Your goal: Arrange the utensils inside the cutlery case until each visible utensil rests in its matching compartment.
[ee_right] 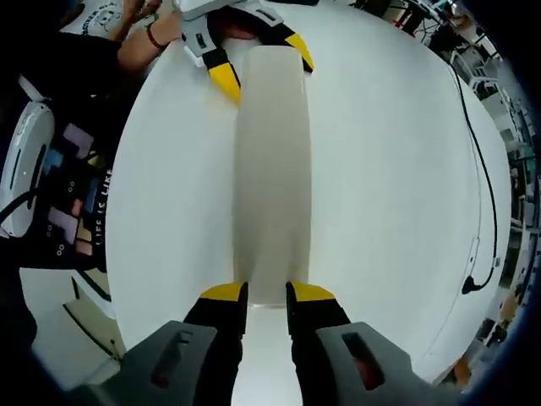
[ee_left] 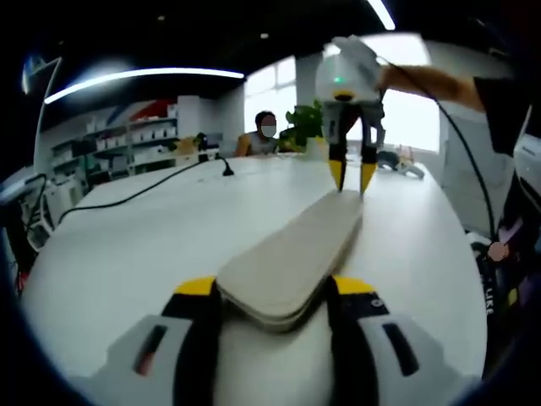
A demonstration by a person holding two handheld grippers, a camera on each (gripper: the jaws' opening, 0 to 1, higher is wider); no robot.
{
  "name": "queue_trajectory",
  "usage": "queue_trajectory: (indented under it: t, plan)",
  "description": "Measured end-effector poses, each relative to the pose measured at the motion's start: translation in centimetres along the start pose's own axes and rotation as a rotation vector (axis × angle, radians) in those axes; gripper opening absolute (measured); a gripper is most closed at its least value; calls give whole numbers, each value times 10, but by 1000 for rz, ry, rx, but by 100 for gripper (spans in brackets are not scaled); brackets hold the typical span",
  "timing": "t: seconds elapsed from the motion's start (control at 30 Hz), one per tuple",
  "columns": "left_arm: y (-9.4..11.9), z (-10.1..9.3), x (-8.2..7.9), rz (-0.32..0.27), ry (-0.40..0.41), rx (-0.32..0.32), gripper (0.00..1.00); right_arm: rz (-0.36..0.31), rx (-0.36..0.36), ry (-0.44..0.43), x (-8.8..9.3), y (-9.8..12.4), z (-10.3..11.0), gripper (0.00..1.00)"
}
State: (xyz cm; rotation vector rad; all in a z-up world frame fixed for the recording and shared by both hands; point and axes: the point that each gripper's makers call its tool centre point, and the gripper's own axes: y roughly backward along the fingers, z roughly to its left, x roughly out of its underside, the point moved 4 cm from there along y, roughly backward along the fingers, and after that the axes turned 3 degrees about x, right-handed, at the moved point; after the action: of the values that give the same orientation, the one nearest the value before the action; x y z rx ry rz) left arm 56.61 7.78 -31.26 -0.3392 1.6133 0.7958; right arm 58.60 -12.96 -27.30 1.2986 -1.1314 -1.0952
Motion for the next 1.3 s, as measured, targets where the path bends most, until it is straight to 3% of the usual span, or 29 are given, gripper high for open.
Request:
queue_trajectory:
  t: [0.23, 0.4, 0.6, 0.87, 0.97, 1.03, 1.07, 1.2, 1.27, 1.3]
  plan:
    - [1, -1, -1, 0, 1, 2, 54, -51, 12, -46, 6, 3, 1, 18]
    - [1, -2, -1, -1, 2, 3, 54, 19, 1, -24, 1, 2, 1, 19]
    - [1, -3, -2, 0, 1, 4, 54, -3, -6, 0, 3, 4, 0, 18]
    - [2, -3, -2, 5, -6, -5, 54, 73, -6, 16, -1, 3, -1, 18]
    - [2, -2, -2, 4, -8, -3, 54, 90, 8, -55, 0, 4, -2, 18]
    - [1, -2, -2, 2, -18, -5, 54, 83, 18, 6, -1, 4, -1, 18]
    - [2, -2, -2, 1, -22, -5, 54, 83, 17, -7, 0, 4, 0, 18]
    - [2, -2, -2, 2, -27, -7, 54, 5, 49, -68, 4, 5, 0, 18]
    - [2, -1, -2, 3, -25, -3, 54, -160, 172, -58, -3, 13, -7, 15]
    - [1, -1, -2, 2, -25, -2, 54, -247, 190, -122, -7, 20, -8, 12]
